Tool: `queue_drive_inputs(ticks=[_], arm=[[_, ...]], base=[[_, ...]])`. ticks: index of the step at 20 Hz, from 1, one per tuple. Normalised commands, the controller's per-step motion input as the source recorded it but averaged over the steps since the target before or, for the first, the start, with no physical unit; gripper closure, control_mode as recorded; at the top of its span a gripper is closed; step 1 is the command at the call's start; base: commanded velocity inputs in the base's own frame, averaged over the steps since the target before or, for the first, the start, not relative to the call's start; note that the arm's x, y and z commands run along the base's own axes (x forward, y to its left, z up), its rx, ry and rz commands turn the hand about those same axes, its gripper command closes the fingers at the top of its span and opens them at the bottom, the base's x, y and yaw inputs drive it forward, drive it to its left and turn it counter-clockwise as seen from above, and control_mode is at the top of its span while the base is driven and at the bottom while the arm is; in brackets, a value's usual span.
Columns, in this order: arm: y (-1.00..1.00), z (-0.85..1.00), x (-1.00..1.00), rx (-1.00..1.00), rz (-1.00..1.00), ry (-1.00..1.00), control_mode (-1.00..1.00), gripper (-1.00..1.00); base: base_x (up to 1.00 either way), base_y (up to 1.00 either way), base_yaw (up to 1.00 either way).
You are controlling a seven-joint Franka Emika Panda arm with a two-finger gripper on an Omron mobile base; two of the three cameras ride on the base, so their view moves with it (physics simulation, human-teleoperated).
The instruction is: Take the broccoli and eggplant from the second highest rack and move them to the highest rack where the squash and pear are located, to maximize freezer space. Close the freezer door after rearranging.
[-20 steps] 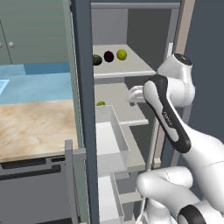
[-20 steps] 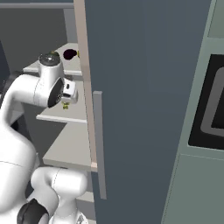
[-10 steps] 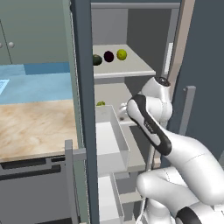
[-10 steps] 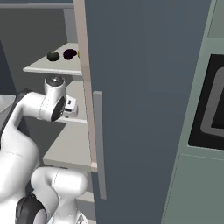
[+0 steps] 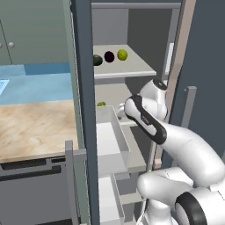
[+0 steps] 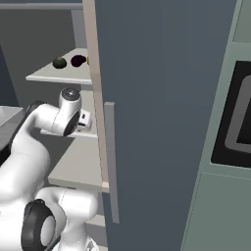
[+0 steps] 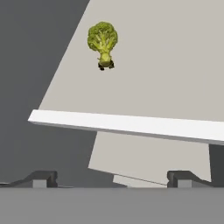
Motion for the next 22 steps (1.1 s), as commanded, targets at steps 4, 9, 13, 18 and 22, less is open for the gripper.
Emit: queue_drive_inputs(ticks=[4, 9, 13, 18, 22], arm=[[0.03, 0.0, 0.32, 0.04, 0.0, 0.0, -1.0, -1.0], [0.25, -0.25, 0.22, 0.0, 0.01, 0.0, -1.0, -1.0], [0.22, -0.18, 0.28, 0.0, 0.01, 0.0, -1.0, -1.0], [0.04, -0.03, 0.46, 0.02, 0.0, 0.0, -1.0, -1.0], [0.05, -0.08, 0.5, 0.02, 0.0, 0.0, -1.0, -1.0]], base=[[0.0, 0.0, 0.0], [0.0, 0.0, 0.0], [0.0, 0.0, 0.0], [0.0, 0.0, 0.0], [0.0, 0.0, 0.0]])
